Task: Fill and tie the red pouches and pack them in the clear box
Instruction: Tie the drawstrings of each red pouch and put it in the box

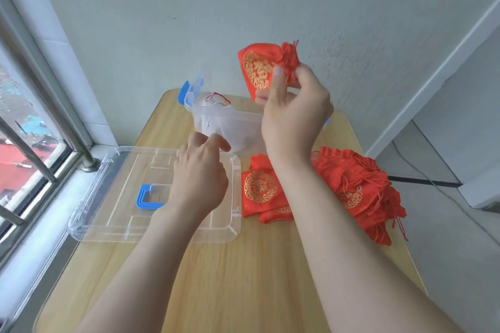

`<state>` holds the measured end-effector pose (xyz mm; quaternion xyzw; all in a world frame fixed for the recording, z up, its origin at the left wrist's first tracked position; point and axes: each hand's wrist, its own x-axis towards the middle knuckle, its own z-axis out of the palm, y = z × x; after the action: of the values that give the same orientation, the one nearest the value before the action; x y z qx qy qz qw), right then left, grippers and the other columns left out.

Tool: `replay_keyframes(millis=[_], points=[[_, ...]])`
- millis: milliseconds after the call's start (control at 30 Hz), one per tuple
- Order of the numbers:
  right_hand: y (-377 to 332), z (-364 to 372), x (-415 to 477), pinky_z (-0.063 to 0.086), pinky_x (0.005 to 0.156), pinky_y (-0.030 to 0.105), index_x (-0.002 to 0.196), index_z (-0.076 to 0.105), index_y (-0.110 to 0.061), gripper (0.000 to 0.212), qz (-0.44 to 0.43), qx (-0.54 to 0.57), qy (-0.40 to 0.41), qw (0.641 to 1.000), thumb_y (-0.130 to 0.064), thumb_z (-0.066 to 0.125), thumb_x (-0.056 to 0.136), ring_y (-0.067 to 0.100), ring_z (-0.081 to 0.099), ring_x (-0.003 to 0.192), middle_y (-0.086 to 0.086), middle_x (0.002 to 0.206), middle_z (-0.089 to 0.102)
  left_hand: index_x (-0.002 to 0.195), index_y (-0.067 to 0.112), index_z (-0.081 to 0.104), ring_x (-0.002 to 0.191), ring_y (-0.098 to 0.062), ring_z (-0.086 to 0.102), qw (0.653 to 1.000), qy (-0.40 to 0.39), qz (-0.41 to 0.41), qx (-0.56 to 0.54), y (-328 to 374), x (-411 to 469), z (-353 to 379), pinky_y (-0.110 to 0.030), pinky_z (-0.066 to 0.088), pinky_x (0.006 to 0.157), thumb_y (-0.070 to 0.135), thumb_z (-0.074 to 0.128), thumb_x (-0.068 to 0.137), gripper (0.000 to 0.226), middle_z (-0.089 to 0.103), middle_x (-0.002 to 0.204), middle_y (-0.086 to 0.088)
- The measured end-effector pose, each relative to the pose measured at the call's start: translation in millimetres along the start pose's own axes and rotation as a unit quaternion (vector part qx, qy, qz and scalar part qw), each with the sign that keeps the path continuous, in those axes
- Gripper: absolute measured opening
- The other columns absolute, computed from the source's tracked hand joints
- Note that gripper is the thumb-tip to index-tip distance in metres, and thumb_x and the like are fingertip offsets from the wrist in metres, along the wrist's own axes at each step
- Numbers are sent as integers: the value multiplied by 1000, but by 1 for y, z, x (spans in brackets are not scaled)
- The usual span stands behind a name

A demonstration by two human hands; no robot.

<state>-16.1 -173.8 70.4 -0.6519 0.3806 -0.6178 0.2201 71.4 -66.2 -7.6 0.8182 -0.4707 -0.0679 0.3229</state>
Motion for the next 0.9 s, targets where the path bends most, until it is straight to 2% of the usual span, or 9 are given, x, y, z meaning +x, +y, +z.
replay_keyframes(millis=[100, 200, 300, 400, 600, 700, 767, 833, 900], points=[[9, 15, 20, 25, 66, 29, 98, 76, -14, 17, -63, -147, -8, 987, -24, 64, 102, 25, 68, 74, 8, 80, 73, 128, 27, 63, 124, -35, 51, 997, -75, -14, 9, -2, -1, 6, -49, 44, 104, 2, 56, 92, 45, 51, 134, -5], [10, 21, 23, 28, 69, 34, 97, 73, -17, 17, -36, -344, -75, 935, -25, 60, 104, 34, 65, 95, 8, 96, 73, 132, 30, 62, 133, -32, 47, 990, -134, -14, 30, -3, -2, 15, -48, 40, 110, 6, 56, 92, 47, 51, 138, -4], [7, 27, 21, 33, 77, 36, 101, 70, -19, 9, -38, -415, -125, 900, -17, 62, 100, 35, 62, 108, 7, 105, 74, 134, 31, 61, 134, -32, 48, 989, -138, -11, 45, -3, -2, 17, -47, 40, 109, 7, 55, 93, 48, 50, 139, -4], [3, 37, 22, 45, 85, 38, 98, 60, -21, 9, 20, -384, -219, 897, -19, 69, 95, 37, 64, 111, 11, 113, 71, 135, 28, 63, 122, -34, 54, 993, -109, 0, 51, 1, -4, 16, -48, 47, 102, 5, 55, 94, 47, 48, 136, -5], [8, 45, 25, 37, 64, 32, 65, 38, -22, 35, 100, -256, -377, 884, -43, 62, 78, 30, 45, 67, 2, 68, 43, 130, 19, 67, 108, -34, 61, 997, -64, 32, 31, 6, -4, 15, -50, 51, 95, 4, 57, 94, 40, 52, 129, -7], [8, 31, 23, 47, 60, 35, 68, 66, -8, 31, 51, -224, -349, 909, -32, 58, 87, 26, 56, 67, 9, 63, 62, 126, 19, 70, 113, -31, 62, 996, -71, 46, 34, 7, -4, 16, -48, 52, 95, 4, 57, 92, 40, 62, 125, -6], [10, 16, 21, 58, 77, 36, 84, 79, -9, 26, 9, -186, -292, 938, -22, 57, 91, 25, 67, 84, 6, 78, 75, 122, 21, 71, 114, -26, 64, 996, -77, 46, 23, 7, -5, 17, -46, 55, 92, 5, 59, 90, 39, 68, 120, -1], [6, -7, 12, 49, 90, 14, 91, 82, -15, 25, -26, -145, -224, 963, -10, 58, 91, 14, 67, 80, -4, 85, 78, 120, 23, 72, 113, -24, 63, 995, -96, 38, 3, 7, -5, 18, -44, 56, 90, 12, 64, 90, 33, 69, 116, 2], [4, -32, -4, 35, 77, 0, 85, 81, -15, 28, -38, -115, -174, 977, -1, 56, 85, -2, 54, 62, -13, 72, 70, 121, 22, 71, 116, -21, 60, 990, -132, 43, -3, 10, -7, 17, -40, 52, 94, 28, 74, 90, 32, 67, 115, 3]])
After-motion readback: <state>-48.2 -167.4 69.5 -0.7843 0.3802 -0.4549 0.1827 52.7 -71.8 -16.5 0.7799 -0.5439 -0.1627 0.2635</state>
